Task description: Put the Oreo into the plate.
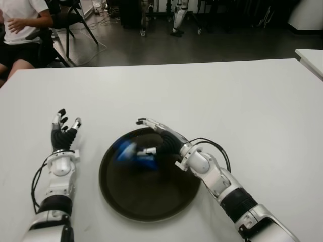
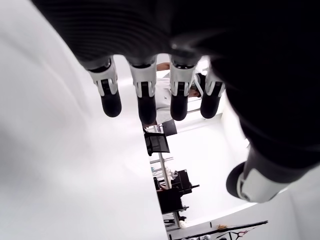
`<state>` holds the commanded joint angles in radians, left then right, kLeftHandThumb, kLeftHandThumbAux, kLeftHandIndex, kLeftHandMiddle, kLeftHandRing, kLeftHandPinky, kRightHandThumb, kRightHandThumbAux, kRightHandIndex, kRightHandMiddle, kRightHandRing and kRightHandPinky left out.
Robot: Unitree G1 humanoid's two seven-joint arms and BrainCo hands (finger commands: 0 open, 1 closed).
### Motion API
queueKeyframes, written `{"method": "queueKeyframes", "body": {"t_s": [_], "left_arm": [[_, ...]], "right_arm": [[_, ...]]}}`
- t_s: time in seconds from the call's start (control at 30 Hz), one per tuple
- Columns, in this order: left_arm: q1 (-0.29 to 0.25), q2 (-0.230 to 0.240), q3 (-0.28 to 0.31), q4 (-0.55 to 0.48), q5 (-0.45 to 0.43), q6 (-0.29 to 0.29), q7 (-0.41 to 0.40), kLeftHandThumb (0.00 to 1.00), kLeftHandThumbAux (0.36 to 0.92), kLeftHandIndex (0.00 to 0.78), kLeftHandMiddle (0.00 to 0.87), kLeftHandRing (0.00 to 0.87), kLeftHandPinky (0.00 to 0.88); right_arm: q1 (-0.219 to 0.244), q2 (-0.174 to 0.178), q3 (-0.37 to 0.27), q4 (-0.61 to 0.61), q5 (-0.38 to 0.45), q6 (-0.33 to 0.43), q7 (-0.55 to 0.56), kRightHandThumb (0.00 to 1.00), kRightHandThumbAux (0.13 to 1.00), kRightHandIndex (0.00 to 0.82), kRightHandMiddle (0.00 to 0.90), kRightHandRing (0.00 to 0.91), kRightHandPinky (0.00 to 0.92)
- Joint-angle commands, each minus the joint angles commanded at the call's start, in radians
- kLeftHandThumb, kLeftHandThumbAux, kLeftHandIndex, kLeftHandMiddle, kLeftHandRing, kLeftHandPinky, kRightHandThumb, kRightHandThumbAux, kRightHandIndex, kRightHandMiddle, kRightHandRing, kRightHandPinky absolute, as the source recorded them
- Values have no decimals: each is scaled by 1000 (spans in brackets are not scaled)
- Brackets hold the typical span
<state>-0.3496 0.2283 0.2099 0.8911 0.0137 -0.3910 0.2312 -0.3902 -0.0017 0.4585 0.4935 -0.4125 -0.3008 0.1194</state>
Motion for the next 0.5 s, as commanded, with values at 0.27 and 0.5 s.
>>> {"method": "queueKeyframes", "body": {"t_s": [0.27,0.5], "left_arm": [[4,1,-3,-11,5,6,1,255,645,63,123,90,24],[5,0,-4,-15,6,7,3,247,645,68,128,96,29]], "right_arm": [[2,2,-4,0,9,-3,5,0,541,0,0,0,0],[5,2,-7,-2,14,-6,5,0,541,0,0,0,0]]}}
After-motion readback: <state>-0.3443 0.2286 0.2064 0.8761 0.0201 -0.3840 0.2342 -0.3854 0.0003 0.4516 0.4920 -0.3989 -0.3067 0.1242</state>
